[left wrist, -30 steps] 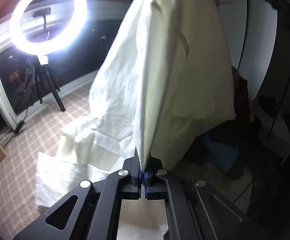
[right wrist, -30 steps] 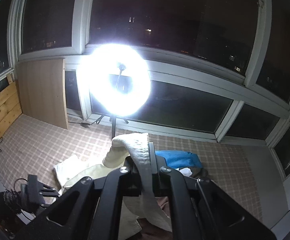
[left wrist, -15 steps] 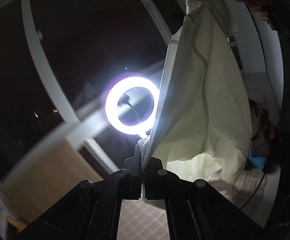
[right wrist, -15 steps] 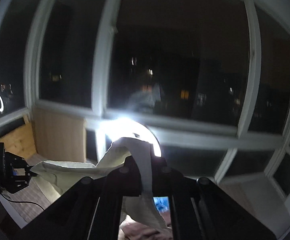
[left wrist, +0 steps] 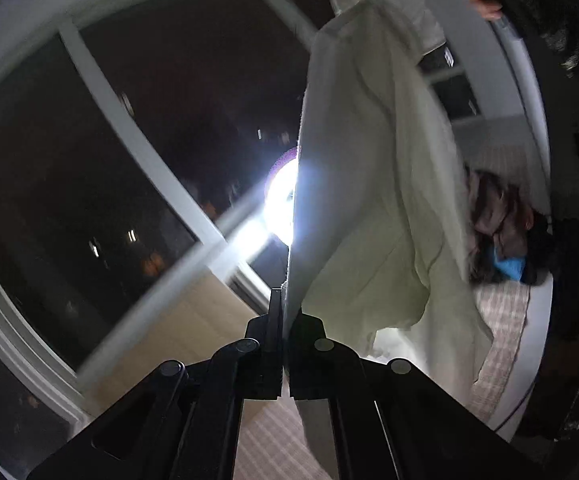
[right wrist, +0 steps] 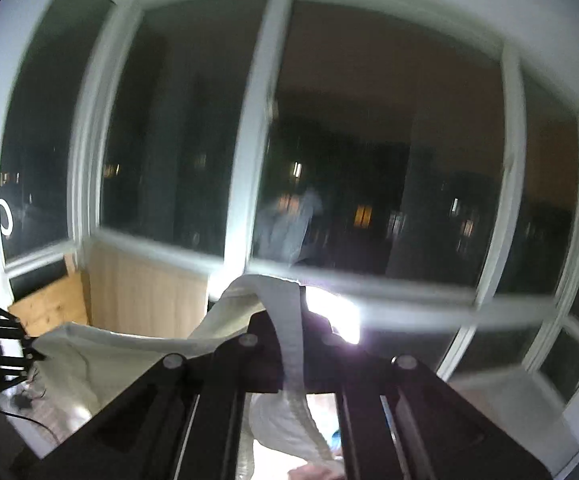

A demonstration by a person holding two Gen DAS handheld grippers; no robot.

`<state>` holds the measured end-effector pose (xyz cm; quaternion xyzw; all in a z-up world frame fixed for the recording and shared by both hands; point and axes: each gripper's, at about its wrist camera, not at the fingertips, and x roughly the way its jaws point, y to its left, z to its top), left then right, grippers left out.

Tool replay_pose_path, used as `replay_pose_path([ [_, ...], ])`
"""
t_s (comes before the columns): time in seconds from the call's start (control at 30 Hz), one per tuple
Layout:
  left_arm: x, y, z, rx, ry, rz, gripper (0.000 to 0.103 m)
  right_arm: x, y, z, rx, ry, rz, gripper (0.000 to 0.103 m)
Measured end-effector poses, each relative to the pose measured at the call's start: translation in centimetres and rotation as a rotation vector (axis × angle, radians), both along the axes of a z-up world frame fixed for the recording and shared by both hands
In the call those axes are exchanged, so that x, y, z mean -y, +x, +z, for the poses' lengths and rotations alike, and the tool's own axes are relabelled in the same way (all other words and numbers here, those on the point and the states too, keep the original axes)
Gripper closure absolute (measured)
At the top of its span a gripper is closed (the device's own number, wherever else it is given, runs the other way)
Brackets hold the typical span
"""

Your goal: Fold clothes

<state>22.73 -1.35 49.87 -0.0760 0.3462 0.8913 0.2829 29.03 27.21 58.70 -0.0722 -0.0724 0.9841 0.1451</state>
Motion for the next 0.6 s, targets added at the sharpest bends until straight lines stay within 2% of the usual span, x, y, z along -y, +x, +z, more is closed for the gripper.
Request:
replay_pose_path([
  [0.03, 0.6, 0.8, 0.2, -0.02, 0.0, -0.008, 0.102, 1.2, 0.3, 0.2, -0.019, 0.013, -0.008, 0.1],
  [0.17, 1.5, 0.5, -4.4, 0.101, -0.158, 0.034, 0.102, 4.0, -3.6, -3.2, 0.145, 0.029, -0.059, 0.1],
  [0.2, 1.8, 1.4, -4.8, 0.1, -0.166, 0.03, 0.102, 4.6, -3.6, -3.6, 0.151, 0.021, -0.051, 0.1],
  [0.27, 2.6, 2.9, -5.0, 0.101, -0.161, 0.008, 0.102, 6.1, -3.0, -3.4, 0.118, 0.056, -0.074, 0.1],
  [0.4, 4.5, 5.6, -3.2, 0.067, -0.143, -0.028, 0.102, 8.7, -0.7, -1.6, 0.067, 0.119, -0.089, 0.1],
  [0.53, 5.6, 5.5, -3.7, 0.031, -0.162, -0.029, 0.102, 10.9, 0.1, -1.4, 0.032, 0.197, -0.101, 0.1],
  [0.6, 4.3, 3.4, -4.4, 0.064, -0.185, -0.031, 0.102, 11.0, -1.2, -1.9, 0.048, 0.214, -0.099, 0.1],
])
